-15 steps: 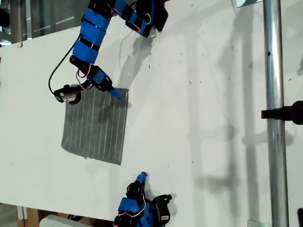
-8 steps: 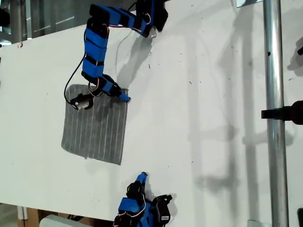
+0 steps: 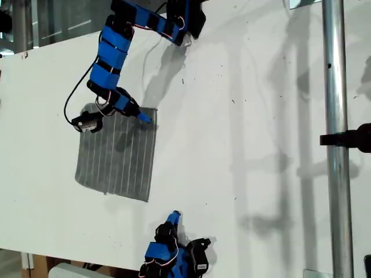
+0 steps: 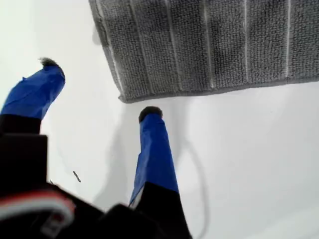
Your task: Grasp corners of a towel and fold twice.
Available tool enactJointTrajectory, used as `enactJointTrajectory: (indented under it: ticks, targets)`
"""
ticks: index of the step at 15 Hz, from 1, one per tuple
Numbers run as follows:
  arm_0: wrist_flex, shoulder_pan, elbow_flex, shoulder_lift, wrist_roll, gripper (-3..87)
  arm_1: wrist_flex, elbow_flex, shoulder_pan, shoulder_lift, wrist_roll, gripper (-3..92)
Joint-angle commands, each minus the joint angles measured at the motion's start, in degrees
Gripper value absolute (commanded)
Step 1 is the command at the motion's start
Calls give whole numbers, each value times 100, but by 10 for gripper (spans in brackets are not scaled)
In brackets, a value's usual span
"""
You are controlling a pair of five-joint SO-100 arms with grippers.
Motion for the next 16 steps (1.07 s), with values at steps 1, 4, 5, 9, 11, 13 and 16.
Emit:
enactJointTrajectory:
  ticks: [1,4,5,9,11,13,16]
  targets:
    - [26,-9,18,26,-26,-29,62,-334,97,325,-79,336]
    - [26,79,18,26,-88,-29,-404,-255,202,-316,-149,336]
    - [26,97,18,26,-97,-29,-580,-264,246,-580,-176,335]
    - [26,44,18,26,-88,-29,-835,-299,255,-1187,-185,217]
    - [26,-9,18,26,-70,-29,-835,-281,325,-1204,-141,3]
    - [26,-9,18,26,-105,-29,-800,-281,316,-1195,-141,-2]
    - [-79,105,-53,26,-439,-30,-826,-290,211,-1143,-97,-2]
